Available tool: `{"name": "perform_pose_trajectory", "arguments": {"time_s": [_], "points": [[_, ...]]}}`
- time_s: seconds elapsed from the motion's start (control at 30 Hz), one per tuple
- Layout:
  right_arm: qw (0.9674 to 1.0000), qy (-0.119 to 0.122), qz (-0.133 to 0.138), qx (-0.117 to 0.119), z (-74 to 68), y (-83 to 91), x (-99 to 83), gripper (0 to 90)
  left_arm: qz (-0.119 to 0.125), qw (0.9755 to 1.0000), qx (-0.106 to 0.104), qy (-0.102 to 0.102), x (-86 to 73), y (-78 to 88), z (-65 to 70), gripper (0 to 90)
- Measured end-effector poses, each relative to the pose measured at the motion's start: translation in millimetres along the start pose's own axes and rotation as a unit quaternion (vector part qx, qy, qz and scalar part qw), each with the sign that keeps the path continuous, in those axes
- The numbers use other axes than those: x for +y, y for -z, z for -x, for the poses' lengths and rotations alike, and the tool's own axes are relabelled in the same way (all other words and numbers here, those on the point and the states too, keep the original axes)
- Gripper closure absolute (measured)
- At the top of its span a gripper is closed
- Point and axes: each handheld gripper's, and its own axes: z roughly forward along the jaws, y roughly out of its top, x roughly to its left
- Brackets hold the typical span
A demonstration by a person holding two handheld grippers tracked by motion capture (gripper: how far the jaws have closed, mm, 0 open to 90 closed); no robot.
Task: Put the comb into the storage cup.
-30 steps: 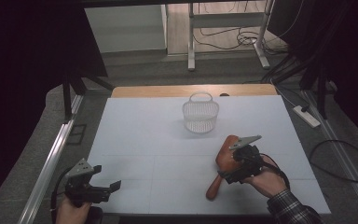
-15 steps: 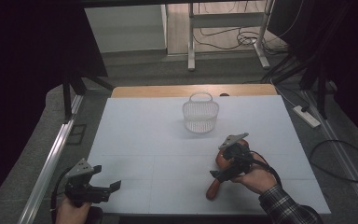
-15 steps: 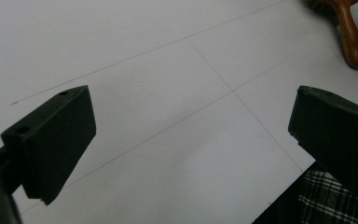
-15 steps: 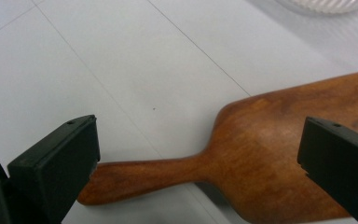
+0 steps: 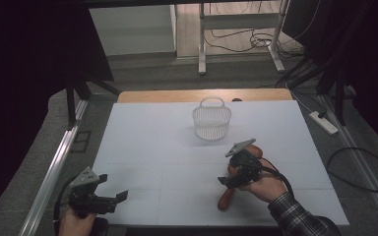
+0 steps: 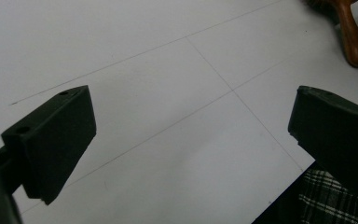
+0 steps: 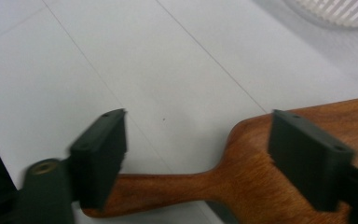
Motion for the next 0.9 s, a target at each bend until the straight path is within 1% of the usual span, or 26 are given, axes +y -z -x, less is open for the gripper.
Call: {"name": "perform_pose_trajectory", "arguments": {"time_s": [0.1, 0.13, 0.27, 0.37, 0.4, 0.47, 0.5, 0.57, 0.63, 0.7, 0.9], "points": [[1.0000, 0.001, 0.003, 0.009, 2.3, 1.4, 0.5, 41.9, 0.000, 1.0000, 0.001, -0.001, 0.1, -0.1, 0.2, 1.6], [0.9999, 0.005, 0.003, 0.011, 2.8, 1.5, 0.7, 45.0, 0.000, 1.0000, 0.001, -0.001, 0.1, -0.2, 0.2, 1.6], [0.9997, 0.016, -0.004, 0.015, 3.1, 0.8, 2.4, 62.4, -0.001, 1.0000, 0.001, -0.001, 0.2, -0.2, 0.1, 1.7], [0.9995, 0.021, -0.004, 0.022, 3.5, 1.0, 4.1, 74.0, 0.000, 1.0000, 0.000, -0.001, 0.1, -0.2, 0.2, 1.7], [0.9994, 0.023, -0.003, 0.024, 3.9, 1.3, 4.8, 79.9, 0.000, 1.0000, 0.001, -0.001, 0.1, -0.2, 0.1, 1.7], [0.9995, 0.025, 0.002, 0.021, 4.2, 2.6, 6.2, 89.2, 0.000, 1.0000, 0.001, -0.001, 0.1, -0.1, 0.1, 1.7], [0.9995, 0.025, 0.007, 0.015, 4.1, 3.2, 6.6, 89.3, 0.000, 1.0000, 0.000, -0.001, 0.1, -0.1, 0.1, 1.8], [0.9995, 0.029, 0.009, 0.006, 3.8, 3.4, 6.9, 89.4, 0.000, 1.0000, 0.000, -0.001, 0.0, -0.1, 0.1, 1.7], [0.9995, 0.031, 0.006, -0.003, 3.6, 1.3, 6.0, 89.3, 0.000, 1.0000, 0.000, -0.001, 0.1, -0.1, 0.1, 1.8], [0.9994, 0.033, 0.002, -0.005, 3.4, -1.5, 4.4, 89.3, 0.000, 1.0000, 0.000, -0.002, 0.0, -0.1, 0.3, 1.8], [0.9995, 0.029, -0.015, 0.003, 2.4, -12.8, -2.4, 89.3, 0.001, 1.0000, 0.000, -0.002, 0.0, 0.0, 0.3, 1.8]]}}
